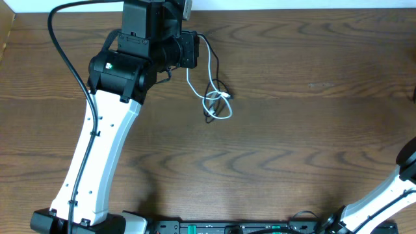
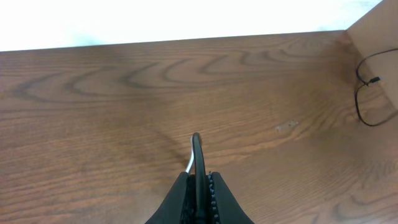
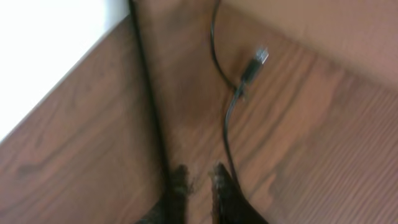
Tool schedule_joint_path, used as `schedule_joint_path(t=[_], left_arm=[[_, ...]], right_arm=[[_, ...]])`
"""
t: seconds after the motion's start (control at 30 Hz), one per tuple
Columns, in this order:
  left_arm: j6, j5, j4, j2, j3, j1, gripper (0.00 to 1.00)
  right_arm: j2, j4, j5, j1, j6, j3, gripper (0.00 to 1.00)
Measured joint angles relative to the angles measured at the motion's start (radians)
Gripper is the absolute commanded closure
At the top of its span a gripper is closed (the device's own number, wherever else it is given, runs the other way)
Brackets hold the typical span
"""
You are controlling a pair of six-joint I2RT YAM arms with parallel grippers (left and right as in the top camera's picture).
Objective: Untangle cables
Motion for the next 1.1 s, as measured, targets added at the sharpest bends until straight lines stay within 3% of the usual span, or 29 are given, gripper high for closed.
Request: schedule_joint_path(t=[0.13,0.23,0.43,1.1], left_arm=[[0.000,0.000,0.000,0.000,0.000,0.000,0.92],[0.000,0.000,0.000,0.000,0.000,0.000,0.92],[0.000,0.000,0.000,0.000,0.000,0.000,0.92],[0.000,0.000,-0.002,0.000,0.000,0.000,0.92]], right_arm=[[0.031,-0.072,-0.013,0.000,-0.020,0.000,0.32],[0.044,-0.110,-0.032,0.000,-0.051,0.000,0.15],[0.045,-0.231,-0.058,0.013,-0.122,0.017,0.03],[0.047,-0.535,-0.146,0.154,-0.208,0.449,0.01]])
